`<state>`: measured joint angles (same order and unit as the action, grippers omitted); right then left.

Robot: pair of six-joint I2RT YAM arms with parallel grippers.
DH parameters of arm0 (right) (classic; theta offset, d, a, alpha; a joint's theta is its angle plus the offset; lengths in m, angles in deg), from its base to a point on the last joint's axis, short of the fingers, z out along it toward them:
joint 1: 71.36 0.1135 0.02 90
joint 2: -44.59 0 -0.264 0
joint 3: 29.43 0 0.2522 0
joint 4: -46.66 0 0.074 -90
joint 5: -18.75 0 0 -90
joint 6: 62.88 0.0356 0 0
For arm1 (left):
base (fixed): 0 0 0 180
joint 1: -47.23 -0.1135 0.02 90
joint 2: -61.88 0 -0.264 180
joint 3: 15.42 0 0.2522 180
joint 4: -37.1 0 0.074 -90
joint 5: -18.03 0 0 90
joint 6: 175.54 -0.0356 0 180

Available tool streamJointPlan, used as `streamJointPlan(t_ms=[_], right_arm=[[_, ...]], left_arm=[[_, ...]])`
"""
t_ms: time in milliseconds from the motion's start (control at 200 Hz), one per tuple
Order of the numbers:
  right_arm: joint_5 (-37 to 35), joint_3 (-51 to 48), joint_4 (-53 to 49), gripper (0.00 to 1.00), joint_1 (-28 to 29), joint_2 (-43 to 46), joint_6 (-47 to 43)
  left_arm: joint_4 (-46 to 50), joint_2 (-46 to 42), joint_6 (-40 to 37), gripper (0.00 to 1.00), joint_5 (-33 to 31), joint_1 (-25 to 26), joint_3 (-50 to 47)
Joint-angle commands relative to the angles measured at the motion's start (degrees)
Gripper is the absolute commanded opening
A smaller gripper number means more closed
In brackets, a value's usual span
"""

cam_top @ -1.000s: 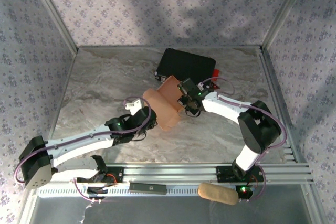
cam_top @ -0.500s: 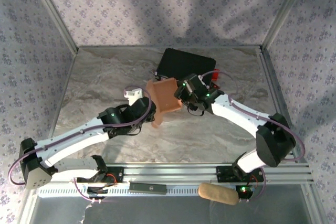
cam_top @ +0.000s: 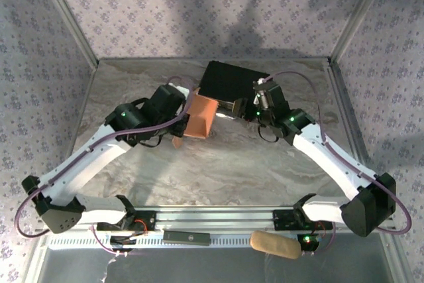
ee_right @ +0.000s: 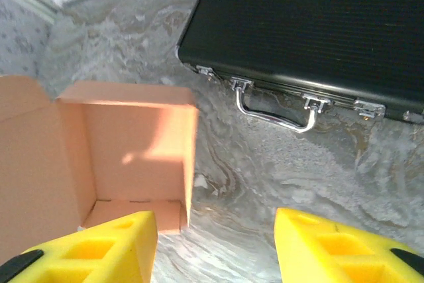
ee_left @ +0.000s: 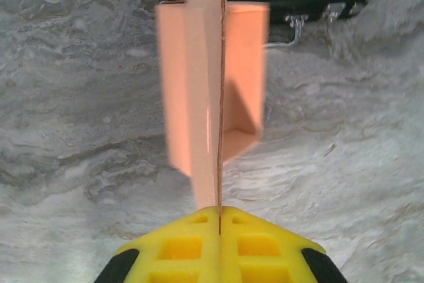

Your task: Fold the paper box

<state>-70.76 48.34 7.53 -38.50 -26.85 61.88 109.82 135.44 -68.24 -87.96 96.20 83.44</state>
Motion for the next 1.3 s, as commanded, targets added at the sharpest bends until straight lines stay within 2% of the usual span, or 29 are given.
streamJointPlan(t_ms=[0,240,410,615,735,830,889,1024,1149,1294], right_arm=[[0.7,1.3,-2.2,0.51,-0.2,-0.5,-9.9],[-0.4,-1.3,-0.8,0.51,-0.5,1.7,-12.2],[-0.9,-3.7,1.4,0.51,-0.5,4.6,-12.3],[2.9,-10.6,9.1,0.49,0.8,9.7,-16.2],[7.5,-18.1,19.6,0.58,2.9,13.1,-22.9],[6.4,-24.7,27.6,0.67,5.9,14.4,-31.0],[4.8,-26.7,29.9,0.7,7.6,14.0,-35.0],[4.5,-27.9,32.2,0.7,8.6,11.3,-41.3],[6.2,-25.9,31.5,0.69,7.6,8.0,-46.3],[7.7,-23.9,30.5,0.68,4.7,3.6,-46.4]], left_arm=[[4.3,2.2,-11.0,0.0,0.9,-0.3,2.7],[9.3,3.4,-26.3,0.0,4.4,1.0,7.6],[15.7,9.0,-33.5,0.0,6.3,2.8,12.1],[18.6,14.2,-40.8,0.0,6.8,3.9,12.9],[17.1,15.1,-45.5,0.0,6.6,3.8,13.6],[16.7,17.9,-49.0,0.0,6.5,2.9,15.2],[16.7,20.0,-50.8,0.0,7.0,1.5,16.4],[16.6,23.8,-54.3,0.0,9.8,-0.4,19.3],[16.2,26.5,-57.1,0.0,9.6,-1.0,20.5],[14.1,28.1,-57.6,0.0,11.1,-1.9,21.7]])
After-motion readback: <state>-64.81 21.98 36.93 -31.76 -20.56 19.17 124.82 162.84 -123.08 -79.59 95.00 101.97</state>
